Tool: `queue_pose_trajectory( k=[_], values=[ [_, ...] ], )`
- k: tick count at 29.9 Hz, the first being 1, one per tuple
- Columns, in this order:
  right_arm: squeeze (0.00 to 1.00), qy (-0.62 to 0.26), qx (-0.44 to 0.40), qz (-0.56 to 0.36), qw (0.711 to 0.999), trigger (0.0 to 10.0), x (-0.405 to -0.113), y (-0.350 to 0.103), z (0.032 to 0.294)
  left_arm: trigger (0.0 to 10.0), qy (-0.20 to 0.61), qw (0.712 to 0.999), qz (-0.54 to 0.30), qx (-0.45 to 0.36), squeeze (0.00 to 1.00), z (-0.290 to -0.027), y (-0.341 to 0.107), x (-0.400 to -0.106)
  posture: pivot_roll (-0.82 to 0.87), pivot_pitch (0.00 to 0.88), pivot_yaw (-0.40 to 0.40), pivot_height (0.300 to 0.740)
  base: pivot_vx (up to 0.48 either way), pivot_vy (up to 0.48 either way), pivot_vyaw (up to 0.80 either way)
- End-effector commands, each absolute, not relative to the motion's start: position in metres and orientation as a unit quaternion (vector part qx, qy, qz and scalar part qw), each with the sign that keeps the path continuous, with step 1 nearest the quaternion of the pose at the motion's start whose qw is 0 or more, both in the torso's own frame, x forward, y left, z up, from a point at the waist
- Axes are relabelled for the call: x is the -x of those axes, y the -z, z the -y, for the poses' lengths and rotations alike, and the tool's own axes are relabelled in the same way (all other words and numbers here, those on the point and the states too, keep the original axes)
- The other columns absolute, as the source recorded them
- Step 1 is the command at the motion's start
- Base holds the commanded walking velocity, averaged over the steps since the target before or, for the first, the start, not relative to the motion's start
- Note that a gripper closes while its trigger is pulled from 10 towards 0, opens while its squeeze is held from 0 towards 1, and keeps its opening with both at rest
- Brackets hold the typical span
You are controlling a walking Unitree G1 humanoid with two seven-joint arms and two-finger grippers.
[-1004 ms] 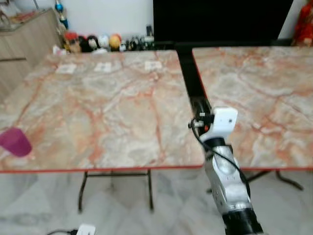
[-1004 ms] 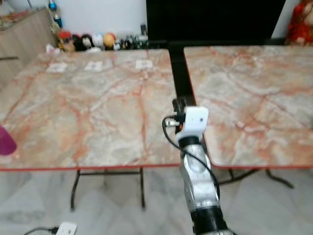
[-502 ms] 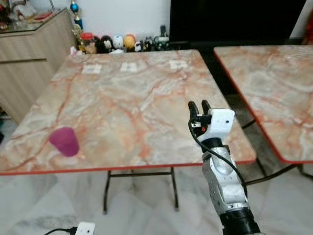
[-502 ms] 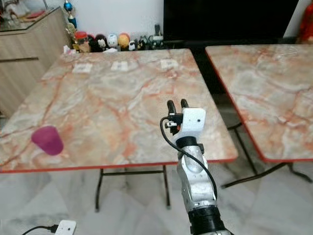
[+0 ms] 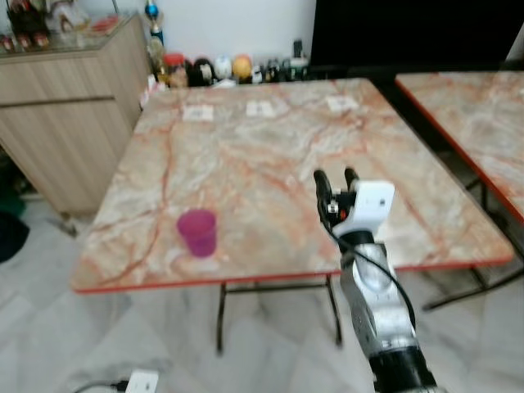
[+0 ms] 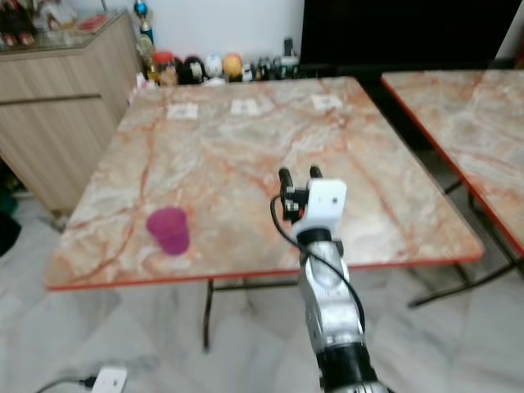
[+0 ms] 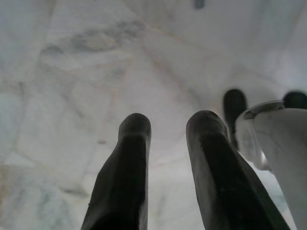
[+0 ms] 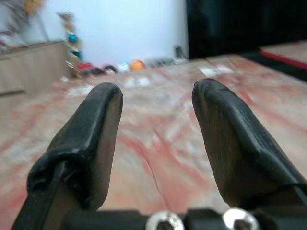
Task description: Setting the table
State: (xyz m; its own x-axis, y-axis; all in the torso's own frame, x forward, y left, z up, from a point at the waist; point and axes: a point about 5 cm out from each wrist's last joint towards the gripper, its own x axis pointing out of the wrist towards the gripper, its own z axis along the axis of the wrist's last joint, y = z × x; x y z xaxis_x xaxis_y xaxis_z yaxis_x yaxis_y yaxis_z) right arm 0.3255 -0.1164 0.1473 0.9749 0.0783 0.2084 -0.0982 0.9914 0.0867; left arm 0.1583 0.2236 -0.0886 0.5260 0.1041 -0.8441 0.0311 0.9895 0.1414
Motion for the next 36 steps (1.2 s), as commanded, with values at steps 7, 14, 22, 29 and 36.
queue_pose_trajectory(
  k=[7,14,22,29,36],
  values=[
    [0.00,-0.045,-0.054,0.107,0.992,10.0,-0.327,-0.151,0.113,10.0,-0.029,0.868,-0.490,-0.073,0.00,-0.230,0.088,-0.156,-0.09,0.019,0.040,0.740,0.000,0.480,0.00],
    [0.00,-0.042,-0.046,0.108,0.992,10.0,-0.328,-0.151,0.115,10.0,-0.031,0.868,-0.489,-0.078,0.00,-0.231,0.088,-0.156,-0.09,0.021,0.043,0.740,0.000,0.417,0.00],
    [0.00,-0.034,-0.047,0.109,0.992,10.0,-0.327,-0.150,0.118,10.0,-0.027,0.870,-0.485,-0.082,0.00,-0.231,0.087,-0.157,-0.09,0.023,0.044,0.740,0.000,0.000,0.00],
    [0.00,-0.011,-0.042,0.105,0.994,10.0,-0.322,-0.147,0.128,10.0,-0.025,0.870,-0.486,-0.081,0.00,-0.231,0.088,-0.156,-0.09,0.026,0.045,0.740,0.000,0.000,0.00],
    [0.00,0.009,-0.036,0.098,0.995,10.0,-0.318,-0.142,0.142,10.0,-0.016,0.868,-0.488,-0.092,0.00,-0.231,0.087,-0.156,-0.10,0.028,0.046,0.740,0.000,-0.250,0.00]
  ],
)
